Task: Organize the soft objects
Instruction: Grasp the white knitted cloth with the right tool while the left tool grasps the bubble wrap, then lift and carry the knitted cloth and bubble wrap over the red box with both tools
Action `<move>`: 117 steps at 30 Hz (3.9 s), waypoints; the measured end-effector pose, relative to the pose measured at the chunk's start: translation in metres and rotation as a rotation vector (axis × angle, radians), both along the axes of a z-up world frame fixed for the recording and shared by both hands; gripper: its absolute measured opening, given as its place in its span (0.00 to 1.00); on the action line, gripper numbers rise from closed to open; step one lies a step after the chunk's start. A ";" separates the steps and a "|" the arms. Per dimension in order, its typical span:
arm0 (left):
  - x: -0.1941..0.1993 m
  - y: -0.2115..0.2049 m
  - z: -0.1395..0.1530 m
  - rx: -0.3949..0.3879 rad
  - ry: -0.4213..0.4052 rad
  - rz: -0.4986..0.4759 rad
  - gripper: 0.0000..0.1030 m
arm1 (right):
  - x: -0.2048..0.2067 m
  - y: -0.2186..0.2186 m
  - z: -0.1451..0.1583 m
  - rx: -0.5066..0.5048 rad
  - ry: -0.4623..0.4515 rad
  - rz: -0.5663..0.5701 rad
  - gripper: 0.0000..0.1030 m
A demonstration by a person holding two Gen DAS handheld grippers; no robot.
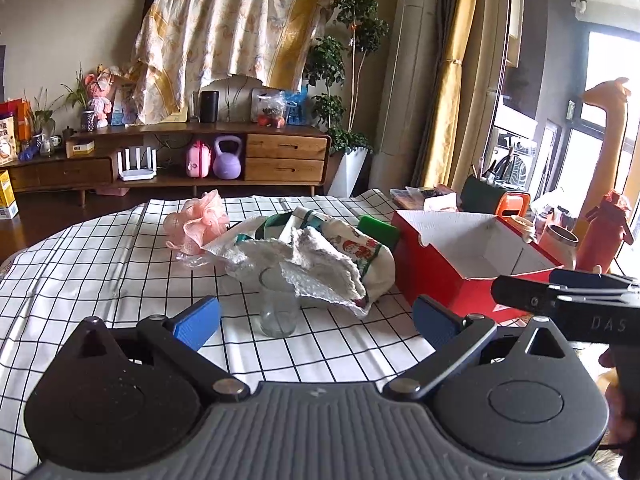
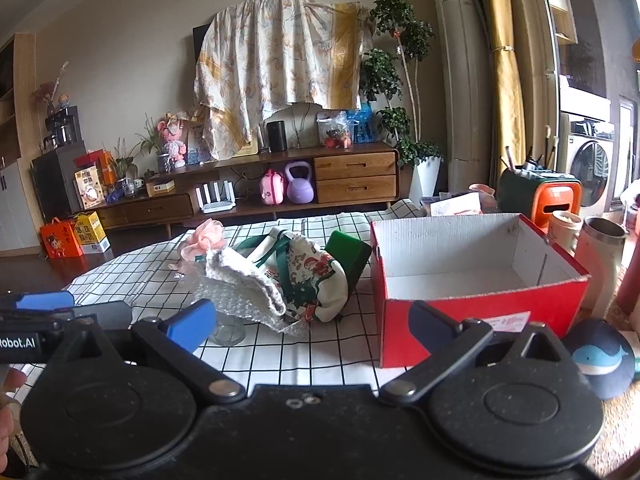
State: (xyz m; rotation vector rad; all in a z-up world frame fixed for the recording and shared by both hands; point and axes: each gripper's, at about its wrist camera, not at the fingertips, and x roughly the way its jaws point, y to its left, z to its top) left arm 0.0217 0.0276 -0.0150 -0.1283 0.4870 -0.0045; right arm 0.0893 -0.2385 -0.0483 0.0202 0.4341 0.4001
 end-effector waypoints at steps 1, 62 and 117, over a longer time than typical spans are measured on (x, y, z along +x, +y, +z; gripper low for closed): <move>0.004 0.002 -0.001 -0.002 0.003 0.000 1.00 | 0.005 0.001 0.001 -0.005 0.002 0.007 0.98; 0.142 -0.001 -0.058 0.135 0.097 0.014 0.05 | 0.182 0.099 -0.024 -0.142 0.200 0.425 0.05; 0.155 -0.001 0.000 0.149 0.096 -0.137 0.79 | 0.160 -0.089 0.039 -0.076 0.049 0.057 0.05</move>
